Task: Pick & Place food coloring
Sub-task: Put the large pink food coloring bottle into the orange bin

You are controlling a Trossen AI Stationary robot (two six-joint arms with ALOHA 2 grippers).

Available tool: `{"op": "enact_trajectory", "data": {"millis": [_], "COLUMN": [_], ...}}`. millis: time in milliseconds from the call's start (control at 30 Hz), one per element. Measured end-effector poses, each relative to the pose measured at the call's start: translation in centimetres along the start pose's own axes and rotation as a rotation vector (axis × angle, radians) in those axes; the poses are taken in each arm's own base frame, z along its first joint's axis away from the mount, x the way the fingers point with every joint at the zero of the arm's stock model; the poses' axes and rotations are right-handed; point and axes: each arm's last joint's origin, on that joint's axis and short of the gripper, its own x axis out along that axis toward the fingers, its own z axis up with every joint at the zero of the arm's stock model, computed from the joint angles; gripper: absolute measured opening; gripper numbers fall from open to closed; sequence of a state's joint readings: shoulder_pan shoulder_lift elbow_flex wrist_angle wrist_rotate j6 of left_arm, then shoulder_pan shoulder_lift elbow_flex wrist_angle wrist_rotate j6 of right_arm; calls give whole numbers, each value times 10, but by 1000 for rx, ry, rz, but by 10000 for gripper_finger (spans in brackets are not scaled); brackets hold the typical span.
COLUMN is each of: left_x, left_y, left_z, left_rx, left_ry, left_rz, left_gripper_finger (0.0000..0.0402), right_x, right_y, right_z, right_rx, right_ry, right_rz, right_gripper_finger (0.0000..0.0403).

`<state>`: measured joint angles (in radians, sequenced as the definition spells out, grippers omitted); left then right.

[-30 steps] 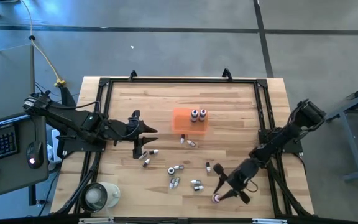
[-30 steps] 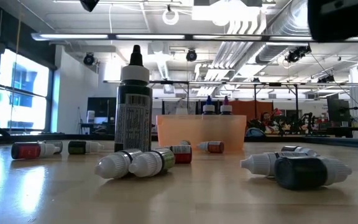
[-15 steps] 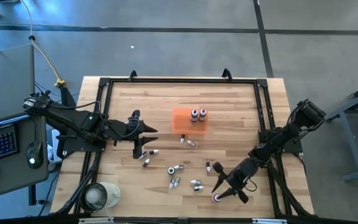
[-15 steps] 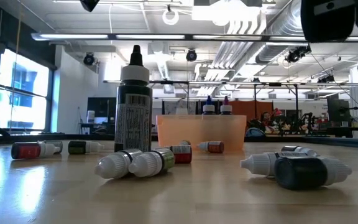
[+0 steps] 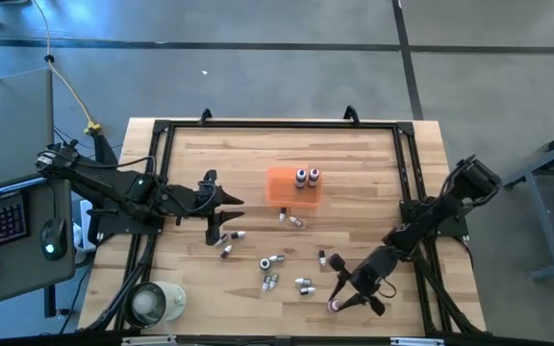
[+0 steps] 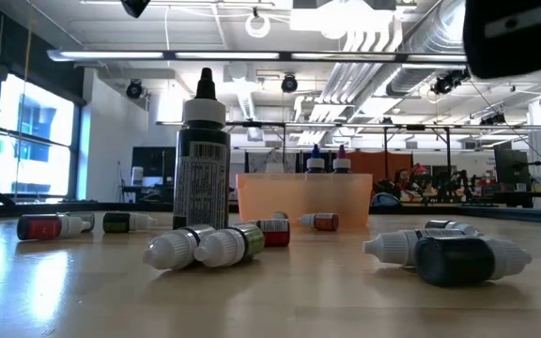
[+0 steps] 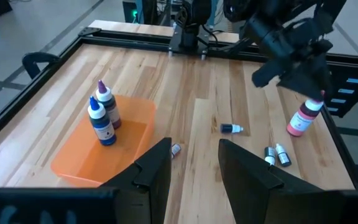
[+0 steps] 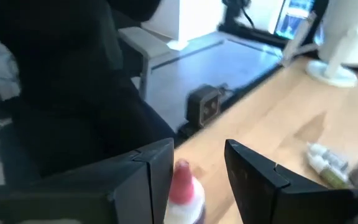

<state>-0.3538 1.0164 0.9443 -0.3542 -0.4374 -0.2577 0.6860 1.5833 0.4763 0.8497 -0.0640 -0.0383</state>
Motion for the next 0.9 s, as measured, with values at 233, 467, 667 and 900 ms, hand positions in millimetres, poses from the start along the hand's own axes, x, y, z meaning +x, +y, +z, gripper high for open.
{"op": "enact_trajectory", "data": {"millis": [233,467,667,900], "left_x": [0,0,0,0], "left_y": [0,0,0,0], "left_z": [0,0,-1,-1], "left_rx": [-1,6,11,11], "left_ry": [0,-1,11,11], "left_rz": [0,1,4,4], "left_gripper_finger": [130,130,130,130], "right_x": [5,5,5,6], "right_y": [0,-4,-2,-4], "right_z": [-11,-13,-12,-10], "right_rx": [39,21,65,63], "right_ry": [45,55,46,17], "right_rz": [38,-35,46,-21], "right_gripper_finger": [138,126,116,145]}}
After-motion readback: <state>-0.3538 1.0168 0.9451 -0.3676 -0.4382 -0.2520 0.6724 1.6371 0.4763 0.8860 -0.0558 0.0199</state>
